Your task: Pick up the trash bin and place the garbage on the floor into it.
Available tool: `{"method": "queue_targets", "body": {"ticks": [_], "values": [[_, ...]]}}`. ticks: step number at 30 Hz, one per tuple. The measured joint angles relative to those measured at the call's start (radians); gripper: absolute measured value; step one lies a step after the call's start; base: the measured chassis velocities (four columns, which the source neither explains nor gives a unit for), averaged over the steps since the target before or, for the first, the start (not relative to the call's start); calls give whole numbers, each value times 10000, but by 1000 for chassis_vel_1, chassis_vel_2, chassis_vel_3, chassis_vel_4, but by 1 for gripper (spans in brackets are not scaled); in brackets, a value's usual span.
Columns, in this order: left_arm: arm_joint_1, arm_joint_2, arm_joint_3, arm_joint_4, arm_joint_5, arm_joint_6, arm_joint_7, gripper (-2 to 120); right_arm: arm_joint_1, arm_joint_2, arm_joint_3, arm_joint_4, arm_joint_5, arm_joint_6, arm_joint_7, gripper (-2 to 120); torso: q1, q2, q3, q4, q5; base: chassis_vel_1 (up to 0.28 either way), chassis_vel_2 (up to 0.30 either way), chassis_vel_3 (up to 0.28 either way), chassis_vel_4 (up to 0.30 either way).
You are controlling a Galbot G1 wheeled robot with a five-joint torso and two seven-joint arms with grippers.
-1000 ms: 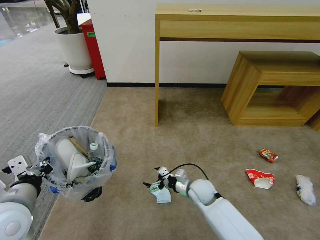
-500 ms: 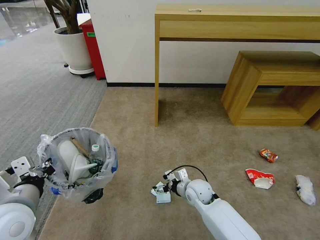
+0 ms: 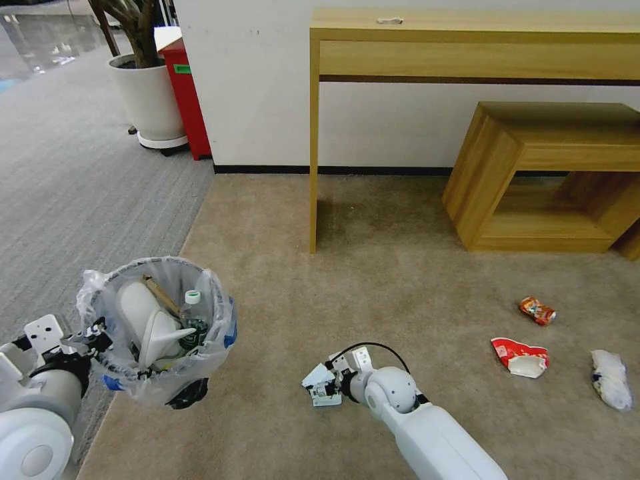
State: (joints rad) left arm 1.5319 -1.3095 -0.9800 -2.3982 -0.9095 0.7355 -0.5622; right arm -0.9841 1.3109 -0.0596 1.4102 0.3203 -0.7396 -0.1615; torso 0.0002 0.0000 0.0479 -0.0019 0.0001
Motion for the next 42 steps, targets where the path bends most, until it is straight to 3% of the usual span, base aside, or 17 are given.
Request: {"method": "queue_targets", "body": {"ticks": [11,25,28,36,39,42], "values": [[-37,-171,192,62,180,0,26,1,52,-153,3,-557,-2684,891,-1861,100,0,-1,0,-1,0,0,0,0,0],[-38,-271,239,39,244,0,29,1,65,-75,-31,-768,-3015,1081,-2041,99,0,0,-1,0,0,0,0,0,0],[-32,-293,251,38,254,0,29,1,18,-98,-29,-786,-3076,971,-1982,89,0,0,-2,-1,0,0,0,0,0],[-33,-293,251,11,254,0,30,1,14,-96,51,-830,-3093,982,-1913,78,0,0,-1,-1,0,0,0,0,0],[-22,-291,246,-4,254,0,29,1,21,-87,86,-865,-3065,1000,-1744,59,0,0,-1,0,0,0,0,0,0],[-18,-274,232,-7,254,0,29,1,37,-85,115,-894,-3049,1029,-1684,49,0,0,-1,0,0,0,0,0,0]]}}
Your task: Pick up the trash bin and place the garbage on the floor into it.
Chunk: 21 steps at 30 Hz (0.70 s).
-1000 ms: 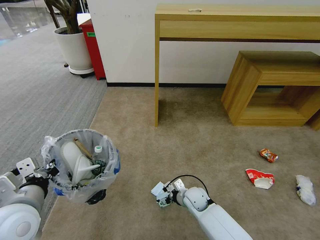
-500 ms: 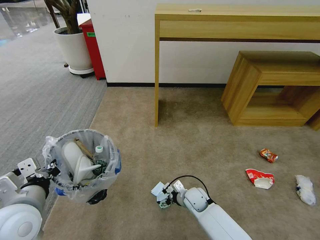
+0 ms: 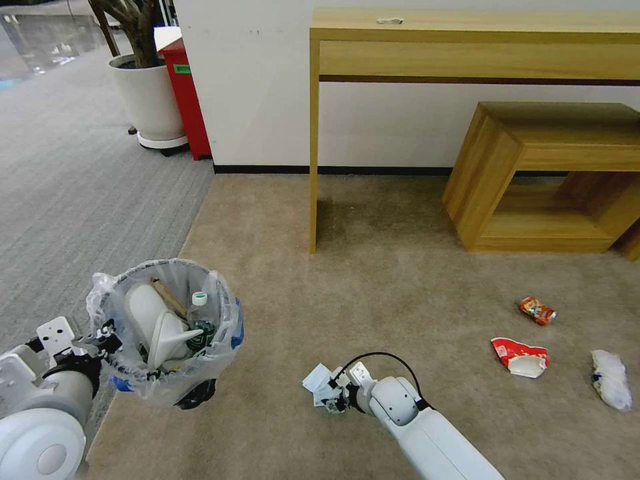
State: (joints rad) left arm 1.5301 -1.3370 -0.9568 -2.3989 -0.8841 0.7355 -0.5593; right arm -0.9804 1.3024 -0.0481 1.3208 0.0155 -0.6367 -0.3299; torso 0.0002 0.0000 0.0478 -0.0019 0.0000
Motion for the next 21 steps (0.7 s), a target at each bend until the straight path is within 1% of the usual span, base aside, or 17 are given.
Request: {"method": "queue_targets", "body": {"ticks": [2,4,5,6,8,9,10,13,18,21], "values": [[0,3,-3,0,0,0,0,1,4,2,6,-8,1,4,11,47,0,0,0,0,0,0,0,0,0],[3,7,-6,-1,-1,0,7,1,4,6,28,-18,6,18,48,34,0,0,0,0,0,0,0,0,0],[3,8,-6,0,-1,0,10,1,-1,7,46,-12,12,21,58,30,0,0,1,0,0,0,0,0,0],[3,8,-6,0,-1,0,10,1,-1,7,46,-12,12,21,58,30,0,0,1,0,0,0,0,0,0],[5,8,1,2,-2,0,18,1,-22,-12,105,63,56,29,98,22,0,0,2,0,1,0,0,0,0],[7,13,10,8,-2,0,24,1,-35,-49,175,172,134,58,172,16,0,0,1,0,0,0,0,0,0],[7,13,10,8,-2,0,24,1,-35,-49,175,172,134,58,172,16,0,0,1,0,0,0,0,0,0],[0,71,39,35,-5,0,31,1,-91,-198,356,506,309,162,364,1,0,0,2,0,1,0,0,0,0],[-9,152,124,45,-48,0,32,1,-222,-462,610,1042,612,453,528,0,0,0,2,0,0,0,0,0,0],[-15,383,291,52,-251,0,26,1,-518,-1105,1169,2273,1302,1792,510,0,0,0,1,0,-1,0,0,0,0]]}}
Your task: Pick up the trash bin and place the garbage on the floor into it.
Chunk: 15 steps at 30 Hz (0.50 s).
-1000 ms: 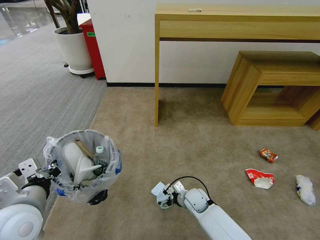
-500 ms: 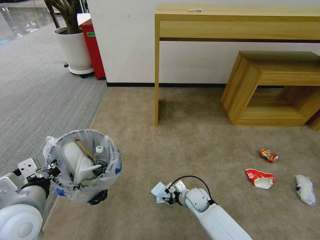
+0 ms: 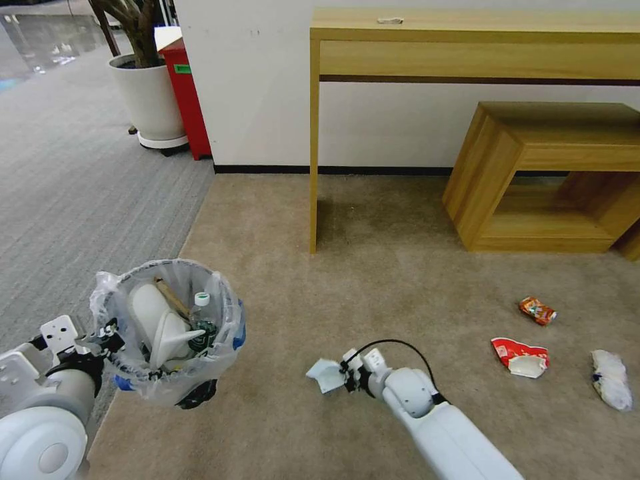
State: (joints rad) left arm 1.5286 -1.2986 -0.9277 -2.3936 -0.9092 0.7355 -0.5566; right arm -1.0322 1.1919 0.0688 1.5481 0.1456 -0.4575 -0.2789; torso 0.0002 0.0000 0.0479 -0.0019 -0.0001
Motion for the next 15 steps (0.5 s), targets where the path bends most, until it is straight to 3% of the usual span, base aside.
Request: {"method": "queue_targets", "body": {"ticks": [8,15], "values": [[15,467,375,-24,-813,0,-111,1,-317,-1038,707,1624,746,1603,-277,0,0,0,0,-1,4,0,0,0,0],[-42,786,760,52,-1567,0,-215,1,-713,-1957,1196,3301,1767,2120,-453,0,0,0,0,-1,1,0,0,0,0]]}}
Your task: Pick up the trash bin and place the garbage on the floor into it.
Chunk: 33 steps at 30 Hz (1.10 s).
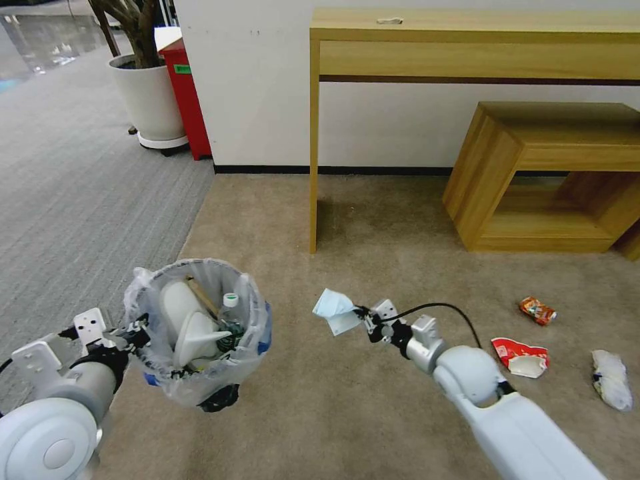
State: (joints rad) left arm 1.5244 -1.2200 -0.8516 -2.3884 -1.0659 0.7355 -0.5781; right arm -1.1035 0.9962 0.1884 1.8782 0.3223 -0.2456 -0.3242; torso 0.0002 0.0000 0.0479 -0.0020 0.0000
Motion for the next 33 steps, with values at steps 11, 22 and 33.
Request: {"method": "queue_targets", "body": {"ticks": [11,22,33], "values": [[-24,128,868,96,-633,0,-54,1,378,59,-41,381,1144,3129,-2108,0,0,0,0,1,1,0,0,0,0],[-118,142,2381,129,-576,0,124,1,864,1114,-582,-86,2344,4020,-3650,0,0,0,0,1,0,0,0,0,0],[-101,193,2916,-41,-514,0,210,1,936,1690,-795,-350,2198,4074,-4095,0,0,0,0,1,0,0,0,0,0]]}}
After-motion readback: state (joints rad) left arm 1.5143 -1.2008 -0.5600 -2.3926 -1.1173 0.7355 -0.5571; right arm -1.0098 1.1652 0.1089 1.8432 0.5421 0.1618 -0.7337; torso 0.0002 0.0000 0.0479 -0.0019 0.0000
